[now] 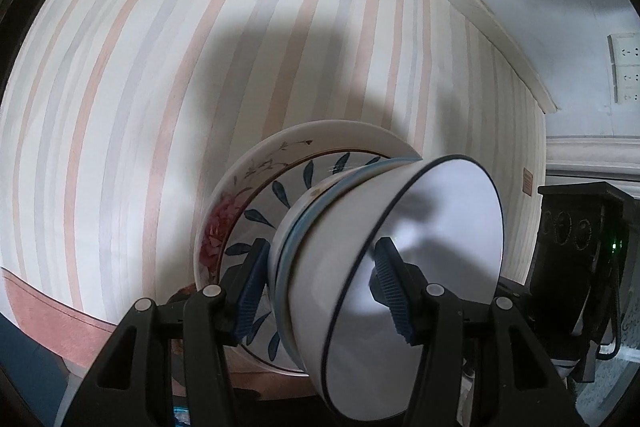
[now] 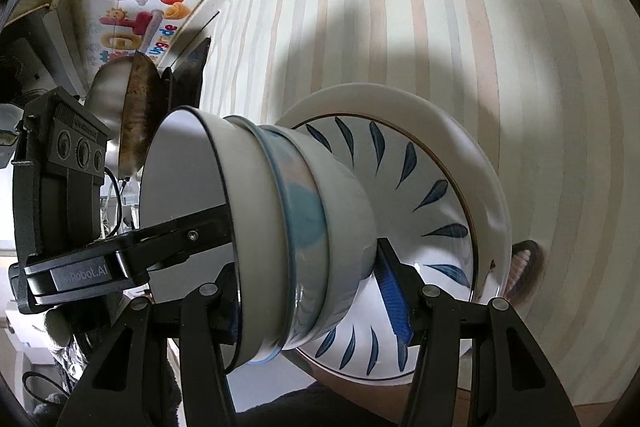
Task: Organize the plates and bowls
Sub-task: 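Lift the bowl stack with both grippers and carry it over the plate stack, then lower the bowl stack onto the plates and open both grippers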
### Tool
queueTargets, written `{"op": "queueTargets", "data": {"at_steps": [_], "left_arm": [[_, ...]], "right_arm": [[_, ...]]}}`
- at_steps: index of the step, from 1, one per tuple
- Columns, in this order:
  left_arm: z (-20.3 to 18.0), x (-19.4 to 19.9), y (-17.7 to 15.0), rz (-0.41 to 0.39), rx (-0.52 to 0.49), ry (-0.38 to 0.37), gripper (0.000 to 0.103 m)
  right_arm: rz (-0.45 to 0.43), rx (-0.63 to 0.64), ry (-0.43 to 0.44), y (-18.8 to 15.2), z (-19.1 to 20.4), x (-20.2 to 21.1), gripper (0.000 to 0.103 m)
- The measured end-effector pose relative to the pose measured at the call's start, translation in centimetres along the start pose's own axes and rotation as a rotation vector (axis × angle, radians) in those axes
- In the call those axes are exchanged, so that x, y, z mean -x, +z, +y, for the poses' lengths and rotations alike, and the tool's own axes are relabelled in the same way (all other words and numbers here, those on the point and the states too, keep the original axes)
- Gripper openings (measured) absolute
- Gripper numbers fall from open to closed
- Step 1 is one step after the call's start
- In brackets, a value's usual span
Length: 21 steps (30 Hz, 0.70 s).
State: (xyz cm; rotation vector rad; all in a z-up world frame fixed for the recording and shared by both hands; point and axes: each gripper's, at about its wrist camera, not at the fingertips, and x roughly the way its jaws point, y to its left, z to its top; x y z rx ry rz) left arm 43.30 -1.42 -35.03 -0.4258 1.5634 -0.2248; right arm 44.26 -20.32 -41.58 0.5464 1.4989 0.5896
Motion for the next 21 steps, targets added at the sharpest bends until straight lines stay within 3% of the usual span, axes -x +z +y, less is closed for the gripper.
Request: {"op": "queueTargets", "data": {"at_steps": [21], "left_arm": [[0.1,-0.4,-0.1,-0.002,-0.018,0.017,0.051]], "right_arm": [[0.014,0.018,-0.042,0.5,0.8,-1.3,0.057]]}}
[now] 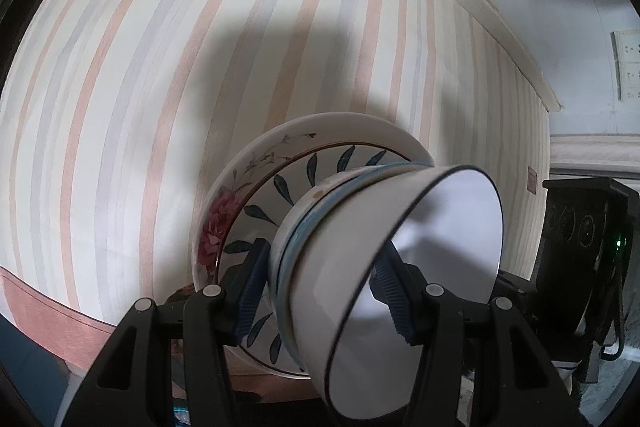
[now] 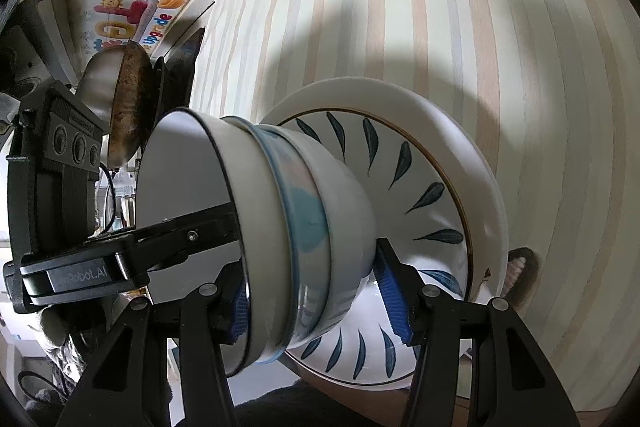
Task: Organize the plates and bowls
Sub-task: 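Lower the bowl stack onto the plates and open both grippers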
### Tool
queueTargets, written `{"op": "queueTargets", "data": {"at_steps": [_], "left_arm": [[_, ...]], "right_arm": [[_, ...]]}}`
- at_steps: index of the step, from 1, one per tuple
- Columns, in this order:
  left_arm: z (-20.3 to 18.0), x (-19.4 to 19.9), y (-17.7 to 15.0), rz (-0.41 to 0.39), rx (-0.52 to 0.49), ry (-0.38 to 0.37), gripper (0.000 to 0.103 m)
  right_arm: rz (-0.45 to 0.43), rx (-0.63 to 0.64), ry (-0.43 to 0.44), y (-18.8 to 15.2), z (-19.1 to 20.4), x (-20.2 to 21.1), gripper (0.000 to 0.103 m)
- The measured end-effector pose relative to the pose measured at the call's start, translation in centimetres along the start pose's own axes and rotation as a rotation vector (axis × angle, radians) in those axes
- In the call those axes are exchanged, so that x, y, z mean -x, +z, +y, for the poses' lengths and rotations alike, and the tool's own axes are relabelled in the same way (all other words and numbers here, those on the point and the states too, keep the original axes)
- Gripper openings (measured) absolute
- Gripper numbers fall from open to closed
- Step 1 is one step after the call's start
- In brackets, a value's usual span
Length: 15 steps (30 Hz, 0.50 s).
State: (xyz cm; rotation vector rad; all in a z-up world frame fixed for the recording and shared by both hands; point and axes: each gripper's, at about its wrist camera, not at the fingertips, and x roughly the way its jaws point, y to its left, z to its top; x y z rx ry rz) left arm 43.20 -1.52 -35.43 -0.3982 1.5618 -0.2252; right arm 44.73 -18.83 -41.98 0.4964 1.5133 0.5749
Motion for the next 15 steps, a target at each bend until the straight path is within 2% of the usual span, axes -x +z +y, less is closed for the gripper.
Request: {"op": "queueTargets", "data": {"at_steps": [6,9,15], "left_arm": [[-0.3,0.0,-0.3,-0.008,-0.004,0.021,0.051],[-0.7,0.9,-0.7,-0.039,-0.022,0.069,0.051],[-1.8,4.1,-3.0,-0.154,-0.093,0.203,0.051]], "right_arm": [[-0.007,0.015,-0.016,0.1,0.1,0.8,0.057],[-0.033,0.039,-0.054,0.1,0.7,1.8,0.057],[-0.085,0.058,-0.166,-1.3,2.0,4.2,0.059]]}}
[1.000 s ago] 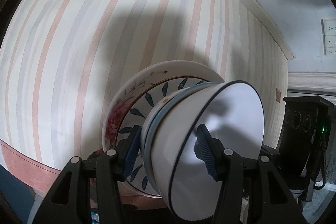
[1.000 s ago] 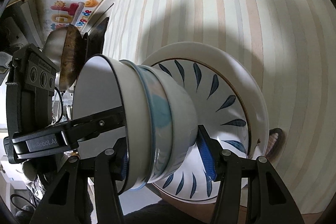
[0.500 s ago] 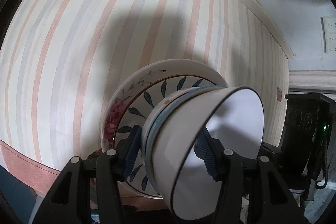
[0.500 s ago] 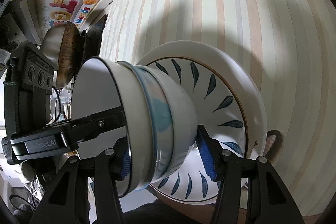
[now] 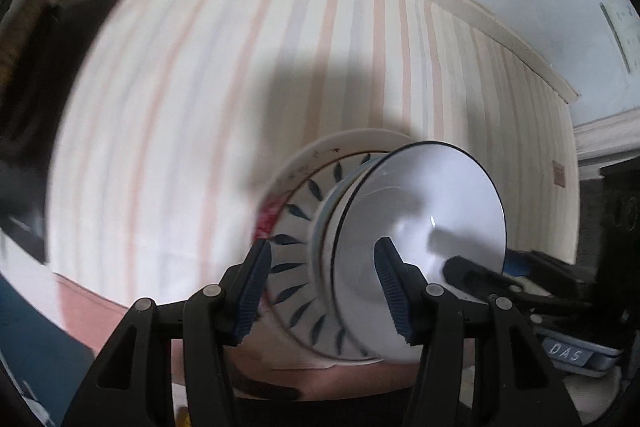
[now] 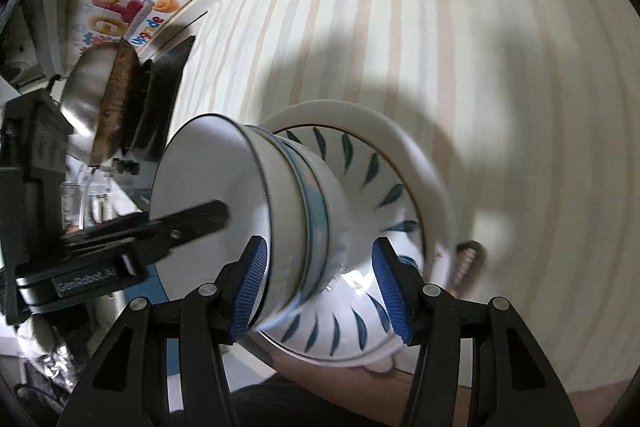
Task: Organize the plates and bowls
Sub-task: 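Lower the bowl stack onto the plates and open both grippers, then withdraw both grippers up from the stacked dishes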
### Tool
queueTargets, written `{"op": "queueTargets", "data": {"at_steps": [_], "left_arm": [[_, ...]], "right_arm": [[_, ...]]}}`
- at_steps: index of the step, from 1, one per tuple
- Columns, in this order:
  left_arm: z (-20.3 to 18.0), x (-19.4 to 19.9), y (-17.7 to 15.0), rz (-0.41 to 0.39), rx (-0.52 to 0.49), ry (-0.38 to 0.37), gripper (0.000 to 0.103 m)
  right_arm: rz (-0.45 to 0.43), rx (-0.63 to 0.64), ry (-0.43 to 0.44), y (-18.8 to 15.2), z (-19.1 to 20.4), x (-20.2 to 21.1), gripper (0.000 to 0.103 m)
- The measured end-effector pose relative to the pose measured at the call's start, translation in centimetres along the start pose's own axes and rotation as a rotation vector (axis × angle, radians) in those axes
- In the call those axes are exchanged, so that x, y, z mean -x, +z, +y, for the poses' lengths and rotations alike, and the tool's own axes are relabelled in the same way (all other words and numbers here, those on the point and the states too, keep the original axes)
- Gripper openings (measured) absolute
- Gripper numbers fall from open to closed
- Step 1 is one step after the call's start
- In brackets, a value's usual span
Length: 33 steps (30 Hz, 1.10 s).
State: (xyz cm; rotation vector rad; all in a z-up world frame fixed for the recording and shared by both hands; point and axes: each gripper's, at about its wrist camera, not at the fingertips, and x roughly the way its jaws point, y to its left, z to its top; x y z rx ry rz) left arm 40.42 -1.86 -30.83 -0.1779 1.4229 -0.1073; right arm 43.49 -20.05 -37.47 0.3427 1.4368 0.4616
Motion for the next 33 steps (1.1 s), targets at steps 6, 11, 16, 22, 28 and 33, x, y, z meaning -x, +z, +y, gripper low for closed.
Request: {"op": "queueTargets", "data": {"at_steps": [6,11,16,22,28,33], "left_arm": [[0.1,3.8,-2.9,-0.098,-0.073,0.067,0.052],[0.4,6.7,-5.3,-0.184,-0.13,0.09,0.087],[0.4,10.6,-7.7,-0.298,-0.184,0.1,0.096],[0.5,16.4,-11.6,-0.42,-0.206,0.09,0.096],[1.2,21.0,-16.0,-0.515,-0.18,0.097,0.097],[1.4,23.5,-19.9,-0.56,-0.151,0.099,0.098]], "right_arm": [[-0.076,0.002,-0.124,-2.7,2.1,3.0,0.072],[-0.192,-0.005,-0.229,-6.2,5.1,6.4,0.09],[-0.325,-0.024,-0.317,-10.1,8.4,10.3,0.095],[-0.474,-0.019,-0.387,-14.9,12.3,15.2,0.099],[-0.578,0.016,-0.423,-19.4,15.9,19.4,0.1],[-0.644,0.056,-0.427,-23.9,18.0,22.2,0.101]]}}
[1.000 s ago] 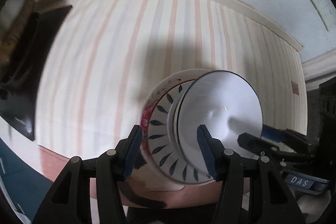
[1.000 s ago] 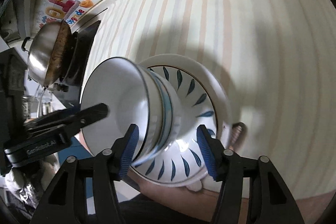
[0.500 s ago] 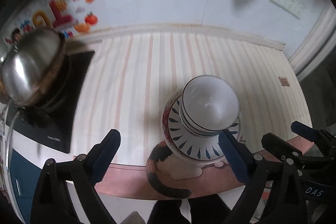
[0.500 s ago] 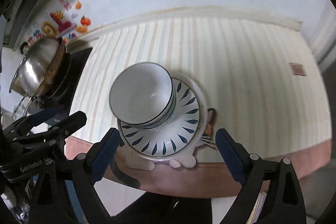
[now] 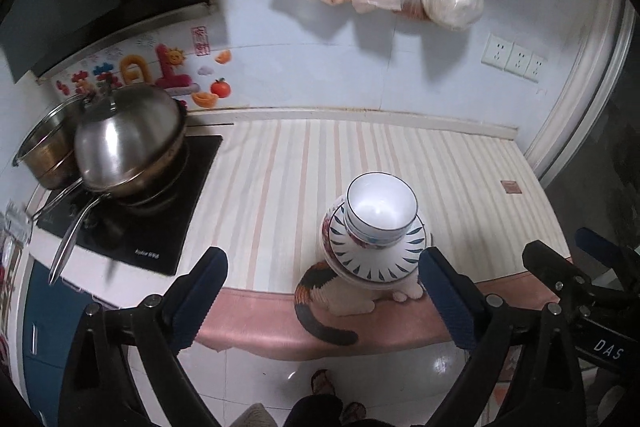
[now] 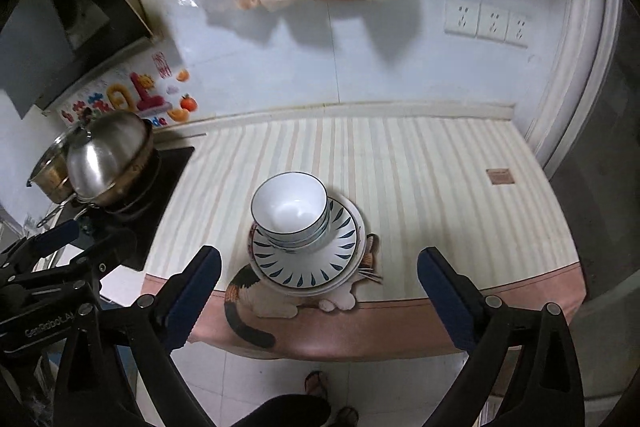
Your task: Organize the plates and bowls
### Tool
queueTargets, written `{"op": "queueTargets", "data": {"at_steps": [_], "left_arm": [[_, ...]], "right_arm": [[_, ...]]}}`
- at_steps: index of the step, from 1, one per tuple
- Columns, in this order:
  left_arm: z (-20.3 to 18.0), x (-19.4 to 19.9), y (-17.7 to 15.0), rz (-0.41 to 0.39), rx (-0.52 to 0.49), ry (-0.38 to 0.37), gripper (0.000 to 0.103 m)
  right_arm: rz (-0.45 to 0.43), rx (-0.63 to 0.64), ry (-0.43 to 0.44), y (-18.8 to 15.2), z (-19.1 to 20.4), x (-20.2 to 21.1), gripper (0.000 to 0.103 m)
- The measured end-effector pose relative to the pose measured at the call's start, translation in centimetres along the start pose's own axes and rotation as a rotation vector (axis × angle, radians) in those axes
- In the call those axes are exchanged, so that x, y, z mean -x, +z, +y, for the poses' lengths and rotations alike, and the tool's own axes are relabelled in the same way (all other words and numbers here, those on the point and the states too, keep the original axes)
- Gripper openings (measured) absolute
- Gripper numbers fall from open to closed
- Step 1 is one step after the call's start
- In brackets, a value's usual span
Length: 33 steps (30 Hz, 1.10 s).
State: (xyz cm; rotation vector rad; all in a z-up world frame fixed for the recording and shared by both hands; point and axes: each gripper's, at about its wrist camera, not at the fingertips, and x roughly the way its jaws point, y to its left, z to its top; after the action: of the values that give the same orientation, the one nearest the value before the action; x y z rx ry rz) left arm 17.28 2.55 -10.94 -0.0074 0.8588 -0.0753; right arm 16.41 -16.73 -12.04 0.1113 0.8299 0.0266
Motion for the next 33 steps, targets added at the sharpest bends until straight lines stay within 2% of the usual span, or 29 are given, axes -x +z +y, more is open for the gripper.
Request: {"op": "queueTargets", "data": {"at_steps": [9,18,26,33], "left_arm": [[-0.6,6.6,-4.7,-0.047,0.047,0.046,0.098],[-1.6,11.3,-8.3,-0.079,0.056,0.069,0.098],[-1.0,13.7,-9.7,-0.111,0.043,0.084,0.098],[-0.5,14.6,-10.1,-0.123,0.037,0.084,0.098]], "right_arm": [[-0.04,0.042,0.014,-4.4,-0.2,7.3,0.101],[-0.102,0.065,0.01,-7.8,-0.5,14.0,0.102],[-0.155,0.069,-0.012,-9.1,0.2,17.4,0.102],[-0.161,0.063,-0.012,-9.5,0.7,18.3,0.102]]}}
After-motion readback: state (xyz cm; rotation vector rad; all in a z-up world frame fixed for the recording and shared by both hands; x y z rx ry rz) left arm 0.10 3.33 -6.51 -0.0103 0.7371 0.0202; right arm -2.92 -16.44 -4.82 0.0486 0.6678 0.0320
